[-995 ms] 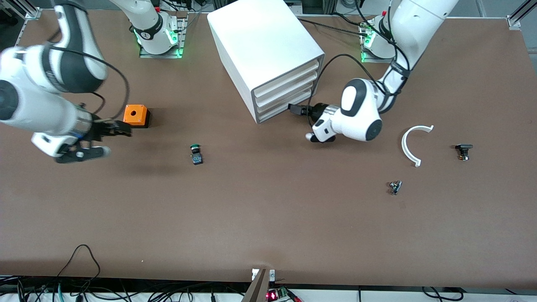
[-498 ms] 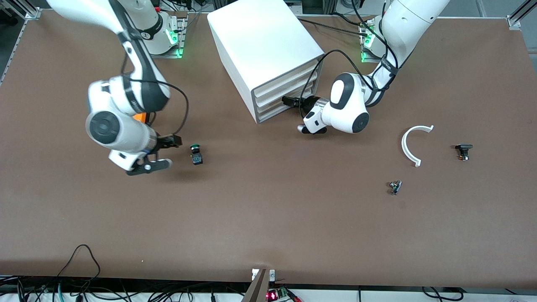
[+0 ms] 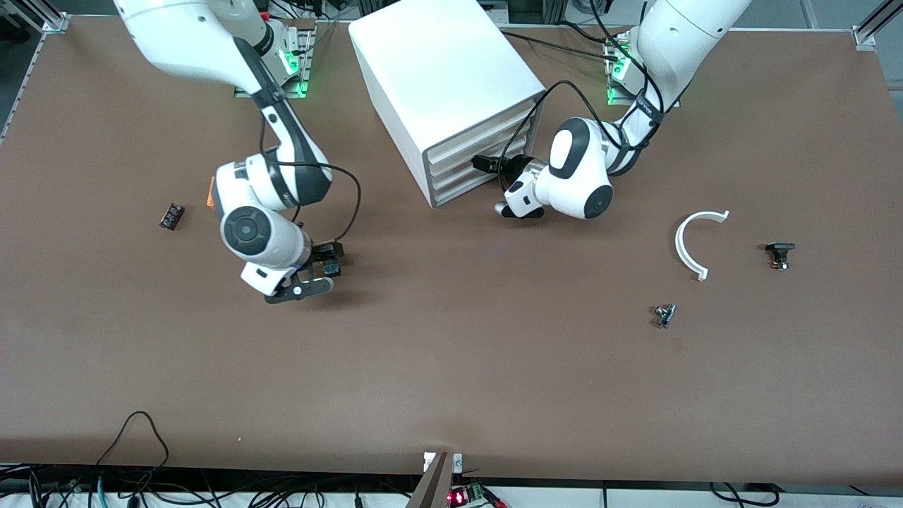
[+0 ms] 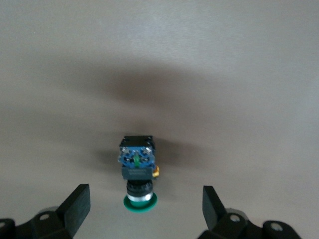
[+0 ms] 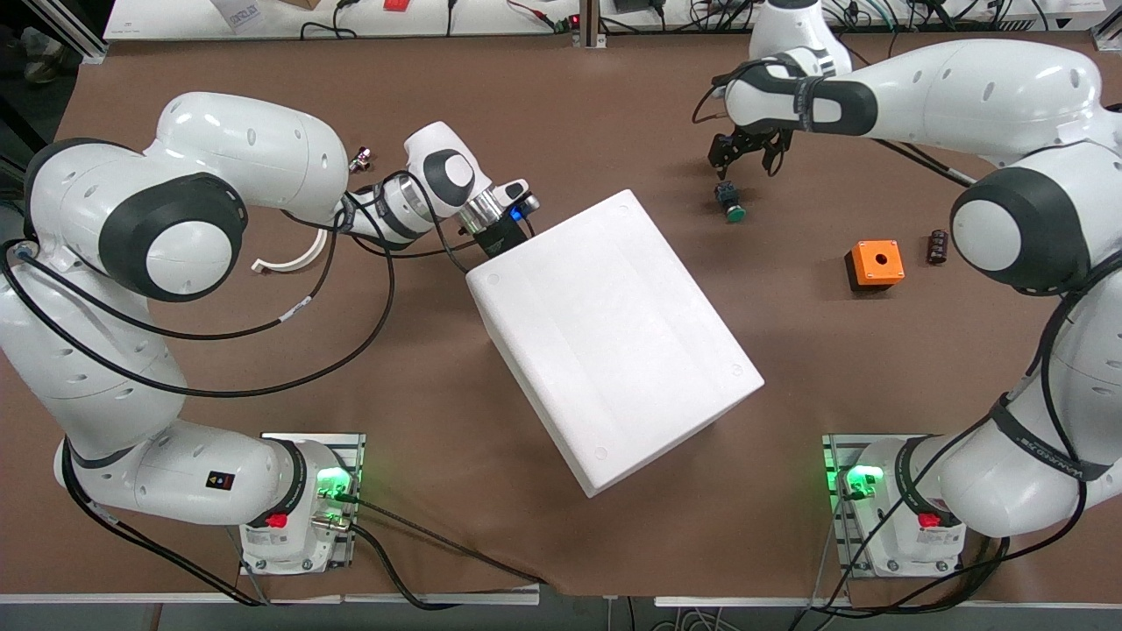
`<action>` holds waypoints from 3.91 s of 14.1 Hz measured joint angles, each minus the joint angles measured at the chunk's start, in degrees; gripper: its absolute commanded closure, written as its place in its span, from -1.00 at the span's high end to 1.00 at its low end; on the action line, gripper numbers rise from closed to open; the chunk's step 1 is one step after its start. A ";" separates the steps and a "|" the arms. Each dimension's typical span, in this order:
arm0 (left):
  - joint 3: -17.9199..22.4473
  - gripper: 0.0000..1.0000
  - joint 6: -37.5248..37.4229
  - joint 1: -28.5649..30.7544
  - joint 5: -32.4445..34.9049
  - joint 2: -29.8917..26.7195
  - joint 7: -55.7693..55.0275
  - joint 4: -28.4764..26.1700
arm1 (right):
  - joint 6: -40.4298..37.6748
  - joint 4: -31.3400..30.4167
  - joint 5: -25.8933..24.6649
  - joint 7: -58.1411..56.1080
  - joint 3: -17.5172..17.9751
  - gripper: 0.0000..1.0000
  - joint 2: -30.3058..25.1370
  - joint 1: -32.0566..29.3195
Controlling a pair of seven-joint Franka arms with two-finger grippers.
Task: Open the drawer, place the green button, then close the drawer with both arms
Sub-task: 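Pull the drawer open with the left gripper while the right gripper grasps the switch, then draw the left gripper back while the right gripper lifts the switch, then carry the green switch over the open drawer with the right gripper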
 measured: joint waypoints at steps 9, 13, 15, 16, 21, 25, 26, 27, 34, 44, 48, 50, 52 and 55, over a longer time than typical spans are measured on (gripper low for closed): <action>0.46 -1.00 0.33 0.42 -0.55 0.11 7.53 -0.37 | 5.57 -0.14 0.01 2.83 -0.08 1.00 4.09 0.44; 5.63 -1.00 1.76 2.93 -0.30 -1.15 10.65 1.83 | 8.45 -1.88 0.01 4.32 -0.08 0.75 4.27 0.44; 7.84 1.00 3.49 4.07 0.90 -1.28 11.73 3.39 | 9.58 -2.87 0.01 4.38 -0.08 0.43 4.27 0.44; 8.44 1.00 4.58 4.28 1.09 -1.27 11.58 4.00 | 9.90 -3.21 0.01 4.39 -0.08 0.30 4.27 0.44; 9.29 1.00 9.72 5.44 4.45 -2.64 10.39 5.64 | 10.33 -3.61 0.02 5.48 0.59 -0.27 4.27 0.47; 12.59 1.00 10.26 11.92 14.05 -12.81 9.28 8.83 | 10.99 -3.41 0.02 8.45 1.43 -0.45 4.20 0.50; 13.64 1.00 9.42 13.93 14.89 -16.22 9.28 8.87 | 11.18 -3.03 0.02 8.55 1.64 -0.45 4.13 0.52; 14.65 1.00 7.61 15.74 16.44 -19.38 9.28 8.72 | 11.29 -2.37 0.02 8.55 1.69 -0.45 3.94 0.54; 19.60 1.00 -21.90 18.35 44.61 -33.74 4.85 17.56 | 2.81 8.21 -0.02 3.34 1.87 -0.45 -1.07 0.50; 19.34 1.00 -26.08 18.20 48.36 -32.69 0.37 19.76 | -1.78 25.41 0.01 -32.43 15.29 -0.50 2.48 1.81; 19.43 1.00 -26.08 18.22 48.37 -32.30 0.32 19.91 | -1.98 26.54 -0.01 -47.59 17.11 -0.50 4.15 4.58; 19.46 1.00 -26.08 18.22 48.37 -32.05 0.32 20.17 | -2.06 27.19 -0.08 -52.99 17.20 -0.50 5.21 6.72; 19.48 1.00 -26.08 18.23 48.37 -31.75 0.31 20.47 | -2.19 28.20 -2.14 -54.81 17.25 -0.50 6.66 9.84; 19.49 1.00 -26.08 18.23 48.38 -31.59 0.31 20.53 | -4.50 31.16 -6.19 -54.83 16.83 -0.49 9.61 15.47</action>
